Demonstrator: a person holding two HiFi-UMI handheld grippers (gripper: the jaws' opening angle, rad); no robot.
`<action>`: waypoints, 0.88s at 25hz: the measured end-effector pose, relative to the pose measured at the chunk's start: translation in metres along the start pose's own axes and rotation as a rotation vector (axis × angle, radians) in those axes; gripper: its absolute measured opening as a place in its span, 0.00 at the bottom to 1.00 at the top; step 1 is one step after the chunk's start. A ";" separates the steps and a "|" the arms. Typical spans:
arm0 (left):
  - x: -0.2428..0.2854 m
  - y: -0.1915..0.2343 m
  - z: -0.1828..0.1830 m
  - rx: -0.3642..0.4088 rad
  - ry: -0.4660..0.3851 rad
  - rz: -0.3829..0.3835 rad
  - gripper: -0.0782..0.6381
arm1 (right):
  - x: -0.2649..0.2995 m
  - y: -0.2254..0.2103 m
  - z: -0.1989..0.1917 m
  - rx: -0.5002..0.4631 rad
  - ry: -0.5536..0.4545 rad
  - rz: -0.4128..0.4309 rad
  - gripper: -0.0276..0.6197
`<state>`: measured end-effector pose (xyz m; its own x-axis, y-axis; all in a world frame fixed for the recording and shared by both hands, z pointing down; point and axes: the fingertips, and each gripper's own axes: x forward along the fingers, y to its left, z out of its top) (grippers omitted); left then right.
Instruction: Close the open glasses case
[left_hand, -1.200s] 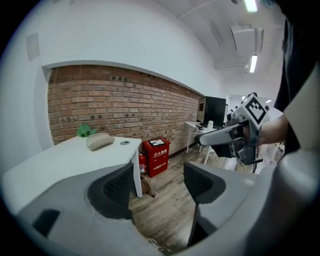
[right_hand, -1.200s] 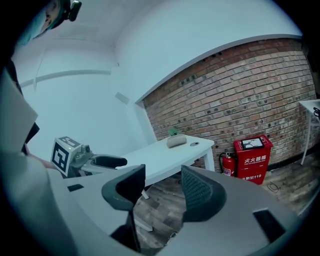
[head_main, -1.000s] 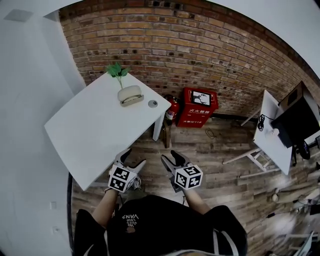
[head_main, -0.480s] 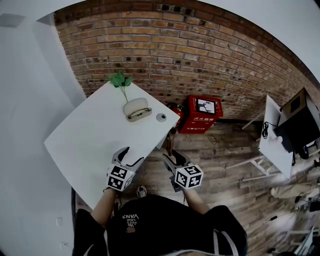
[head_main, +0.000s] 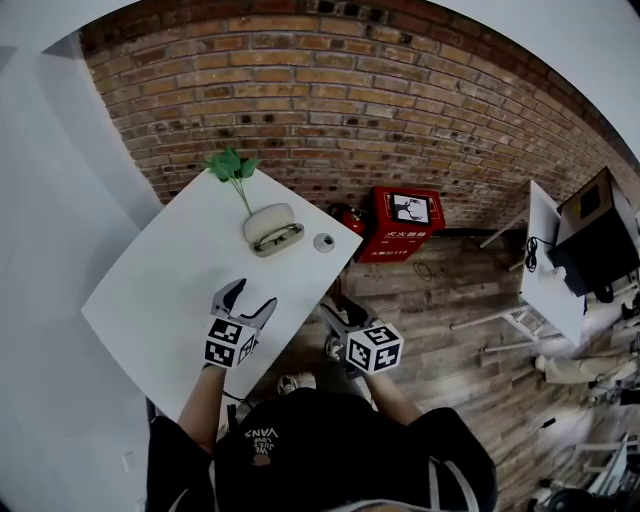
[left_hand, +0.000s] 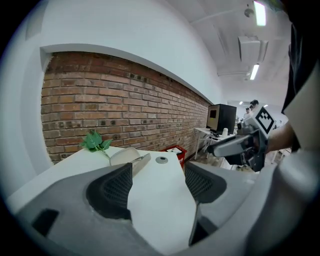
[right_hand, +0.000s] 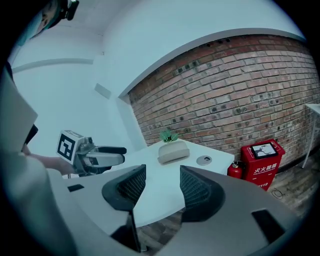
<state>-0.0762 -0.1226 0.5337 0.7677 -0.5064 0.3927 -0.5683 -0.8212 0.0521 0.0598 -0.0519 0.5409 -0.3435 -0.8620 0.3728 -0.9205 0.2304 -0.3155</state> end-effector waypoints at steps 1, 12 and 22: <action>0.005 0.007 0.001 0.000 0.003 0.006 0.57 | 0.006 -0.002 0.002 -0.001 0.002 0.006 0.35; 0.060 0.070 0.008 -0.063 0.051 0.069 0.63 | 0.089 -0.053 0.030 -0.045 0.085 0.088 0.35; 0.112 0.125 0.009 -0.133 0.080 0.126 0.65 | 0.165 -0.079 0.049 -0.120 0.182 0.183 0.35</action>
<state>-0.0586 -0.2842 0.5756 0.6650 -0.5764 0.4750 -0.6968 -0.7077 0.1166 0.0849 -0.2342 0.5847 -0.5235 -0.7084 0.4735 -0.8520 0.4356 -0.2903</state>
